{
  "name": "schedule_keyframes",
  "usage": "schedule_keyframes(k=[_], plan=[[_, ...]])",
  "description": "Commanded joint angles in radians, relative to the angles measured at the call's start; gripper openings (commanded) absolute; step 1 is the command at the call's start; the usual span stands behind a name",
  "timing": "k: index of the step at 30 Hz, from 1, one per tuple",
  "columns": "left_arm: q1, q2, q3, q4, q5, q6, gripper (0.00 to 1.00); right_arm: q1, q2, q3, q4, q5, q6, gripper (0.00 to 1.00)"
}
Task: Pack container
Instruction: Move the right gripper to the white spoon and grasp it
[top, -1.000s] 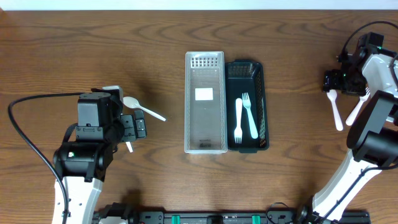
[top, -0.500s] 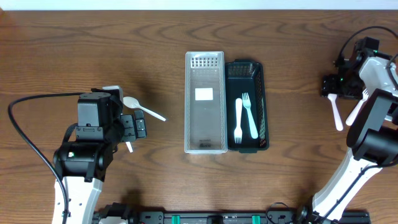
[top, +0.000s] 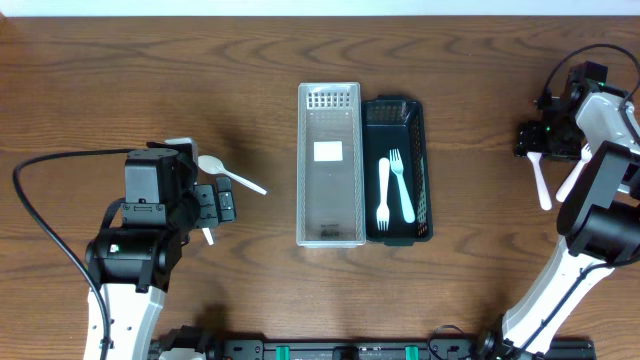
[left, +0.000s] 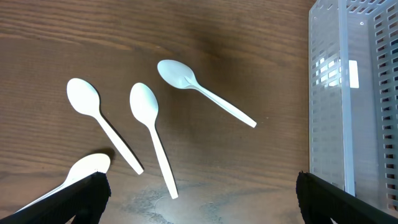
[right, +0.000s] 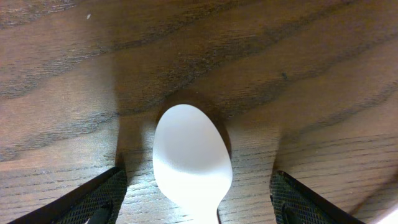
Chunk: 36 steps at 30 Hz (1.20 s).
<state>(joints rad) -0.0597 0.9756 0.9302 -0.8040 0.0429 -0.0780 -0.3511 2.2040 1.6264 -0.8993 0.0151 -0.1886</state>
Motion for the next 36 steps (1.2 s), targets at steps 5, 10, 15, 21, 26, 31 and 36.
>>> schedule_keyframes(k=[5,10,15,21,26,31,36], plan=[[0.003,0.003,0.018,0.001,-0.001,0.006,0.98,-0.002,0.043,-0.011,-0.002,0.003,-0.007,0.78],[0.003,0.003,0.018,0.001,-0.001,0.006,0.98,-0.002,0.045,-0.011,-0.006,0.003,-0.007,0.74],[0.003,0.003,0.018,0.001,-0.001,0.006,0.98,-0.002,0.045,-0.011,-0.006,0.003,-0.007,0.56],[0.003,0.003,0.018,0.001,-0.001,0.006,0.98,-0.001,0.045,-0.011,-0.006,0.003,-0.006,0.49],[0.003,0.003,0.018,0.001,-0.001,0.006,0.98,-0.001,0.045,-0.011,-0.002,0.003,-0.006,0.45],[0.003,0.003,0.018,0.001,-0.002,0.006,0.98,0.001,0.045,-0.011,0.018,0.003,0.005,0.45],[0.003,0.003,0.018,0.001,-0.001,0.006,0.98,0.006,0.045,-0.011,0.03,0.003,0.004,0.44]])
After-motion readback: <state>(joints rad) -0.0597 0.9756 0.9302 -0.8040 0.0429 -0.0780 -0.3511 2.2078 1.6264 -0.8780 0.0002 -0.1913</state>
